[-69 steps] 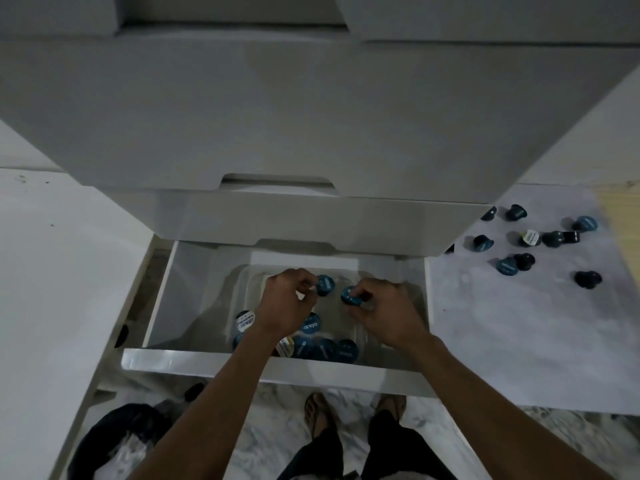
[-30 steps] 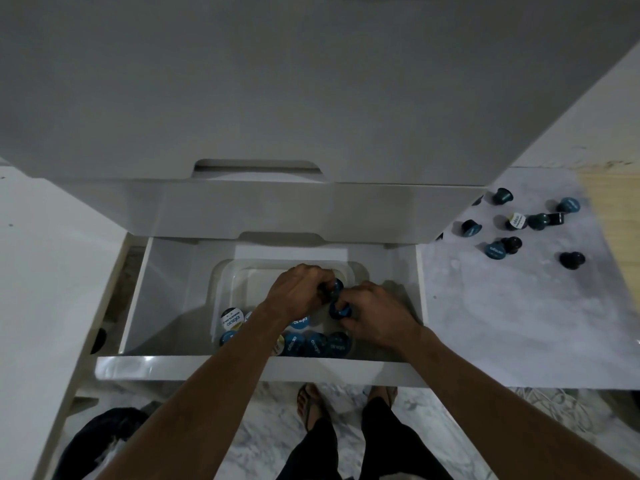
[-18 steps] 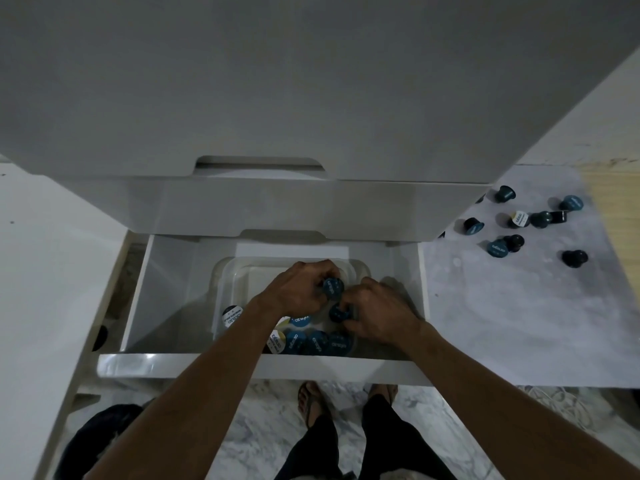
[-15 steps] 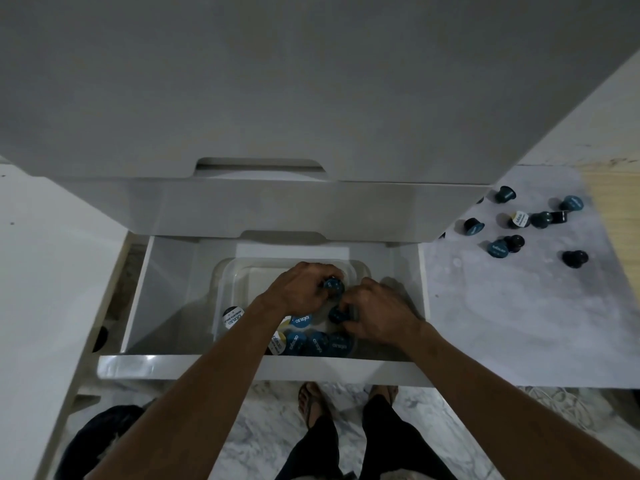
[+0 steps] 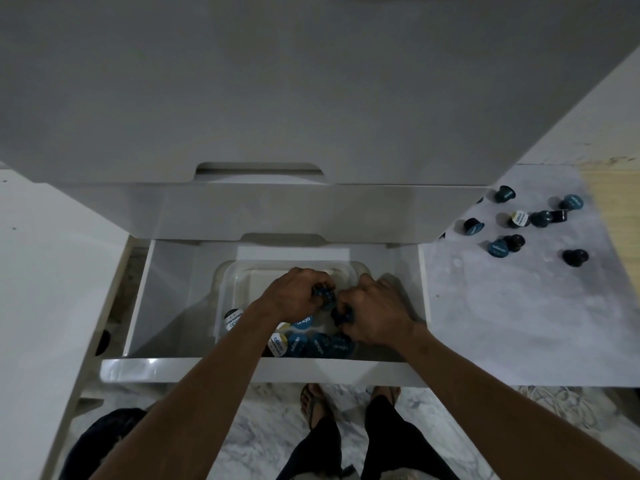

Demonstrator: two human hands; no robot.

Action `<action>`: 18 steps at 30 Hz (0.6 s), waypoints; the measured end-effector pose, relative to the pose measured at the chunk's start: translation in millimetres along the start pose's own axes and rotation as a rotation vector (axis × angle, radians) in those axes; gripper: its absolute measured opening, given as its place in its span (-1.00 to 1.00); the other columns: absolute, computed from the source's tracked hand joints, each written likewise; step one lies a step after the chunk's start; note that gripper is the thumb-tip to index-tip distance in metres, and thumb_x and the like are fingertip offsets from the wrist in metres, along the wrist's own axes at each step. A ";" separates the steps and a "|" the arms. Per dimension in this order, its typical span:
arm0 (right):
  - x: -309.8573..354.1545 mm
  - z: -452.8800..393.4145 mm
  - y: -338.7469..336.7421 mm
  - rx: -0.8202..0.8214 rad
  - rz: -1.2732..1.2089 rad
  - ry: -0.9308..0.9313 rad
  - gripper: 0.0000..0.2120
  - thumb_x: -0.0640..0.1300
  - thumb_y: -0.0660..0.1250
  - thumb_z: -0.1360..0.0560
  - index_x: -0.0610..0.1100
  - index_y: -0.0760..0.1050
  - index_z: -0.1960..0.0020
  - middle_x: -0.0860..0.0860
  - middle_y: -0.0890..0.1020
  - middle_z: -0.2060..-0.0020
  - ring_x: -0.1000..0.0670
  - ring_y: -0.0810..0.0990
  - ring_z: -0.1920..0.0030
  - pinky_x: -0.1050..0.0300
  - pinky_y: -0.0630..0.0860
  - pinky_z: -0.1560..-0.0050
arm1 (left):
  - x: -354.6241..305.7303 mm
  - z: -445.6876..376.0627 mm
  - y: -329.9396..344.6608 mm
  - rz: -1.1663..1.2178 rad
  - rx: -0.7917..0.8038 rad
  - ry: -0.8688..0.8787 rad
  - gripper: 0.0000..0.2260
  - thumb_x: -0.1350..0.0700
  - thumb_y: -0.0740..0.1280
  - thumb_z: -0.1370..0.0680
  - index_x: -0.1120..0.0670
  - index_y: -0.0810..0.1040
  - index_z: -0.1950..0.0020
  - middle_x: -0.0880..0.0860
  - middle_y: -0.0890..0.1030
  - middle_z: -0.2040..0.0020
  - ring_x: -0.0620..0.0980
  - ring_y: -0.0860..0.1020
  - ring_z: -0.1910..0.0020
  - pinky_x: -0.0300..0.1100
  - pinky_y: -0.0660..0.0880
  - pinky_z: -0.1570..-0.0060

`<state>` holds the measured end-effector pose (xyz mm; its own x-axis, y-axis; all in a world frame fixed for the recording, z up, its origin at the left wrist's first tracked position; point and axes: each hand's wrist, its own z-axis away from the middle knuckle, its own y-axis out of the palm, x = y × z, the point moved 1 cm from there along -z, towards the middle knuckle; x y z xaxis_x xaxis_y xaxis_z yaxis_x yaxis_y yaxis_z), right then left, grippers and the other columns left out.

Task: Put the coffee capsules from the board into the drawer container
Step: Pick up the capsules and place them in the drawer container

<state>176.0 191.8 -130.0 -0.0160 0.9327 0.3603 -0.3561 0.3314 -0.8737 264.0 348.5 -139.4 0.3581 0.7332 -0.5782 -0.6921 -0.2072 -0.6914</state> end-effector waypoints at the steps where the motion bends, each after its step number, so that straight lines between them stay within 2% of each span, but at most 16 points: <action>1: 0.7 -0.4 -1.0 -0.005 0.013 -0.010 -0.83 0.03 0.40 -0.36 0.09 0.52 0.07 0.05 0.61 0.03 -0.01 0.42 -0.10 0.08 0.18 0.02 | 0.1 1.1 -0.1 0.001 0.003 -0.004 -0.74 0.13 0.37 -0.46 -0.14 0.58 -0.09 -0.06 0.66 -0.03 -0.01 0.58 0.00 0.01 0.56 -0.02; 5: 0.6 -1.2 -3.3 -0.018 0.015 -0.030 -0.79 -0.03 0.45 -0.34 0.07 0.55 0.04 0.10 0.57 -0.06 0.00 0.41 -0.10 0.07 0.24 0.01 | 1.0 6.5 -0.1 -0.031 0.023 0.006 -0.78 0.12 0.37 -0.45 -0.13 0.58 -0.05 -0.05 0.66 0.04 0.00 0.57 0.07 0.01 0.57 0.05; 8: -1.1 0.2 -3.5 0.005 -0.057 -0.022 -0.77 -0.02 0.47 -0.33 0.08 0.57 0.02 0.11 0.59 -0.04 0.01 0.40 -0.08 0.10 0.26 0.03 | 1.8 10.5 0.6 -0.050 0.039 -0.002 -0.81 0.08 0.38 -0.45 -0.11 0.58 -0.05 -0.03 0.66 0.04 0.03 0.58 0.06 -0.05 0.56 0.07; 13: -3.0 2.5 -4.7 0.047 -0.143 0.003 -0.79 0.02 0.46 -0.36 0.09 0.60 0.01 0.12 0.63 0.02 0.03 0.39 -0.07 0.04 0.42 -0.03 | 0.4 16.2 2.2 -0.091 0.067 -0.018 -0.80 0.03 0.38 -0.44 -0.15 0.57 -0.05 -0.04 0.65 0.03 0.00 0.58 0.04 0.00 0.57 0.01; 18: -3.3 4.7 -3.5 0.039 -0.133 0.007 -0.82 -0.03 0.41 -0.44 0.04 0.60 -0.05 0.07 0.65 0.01 0.00 0.40 -0.12 0.05 0.42 -0.05 | -1.2 19.0 4.6 -0.125 0.081 -0.021 -0.77 0.05 0.38 -0.46 -0.13 0.57 -0.10 -0.02 0.65 -0.02 0.01 0.58 -0.01 0.00 0.55 -0.04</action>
<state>172.9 186.9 -126.6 0.0399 0.8818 0.4699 -0.3909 0.4466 -0.8048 248.5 358.9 -133.7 0.4318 0.7636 -0.4801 -0.6915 -0.0615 -0.7198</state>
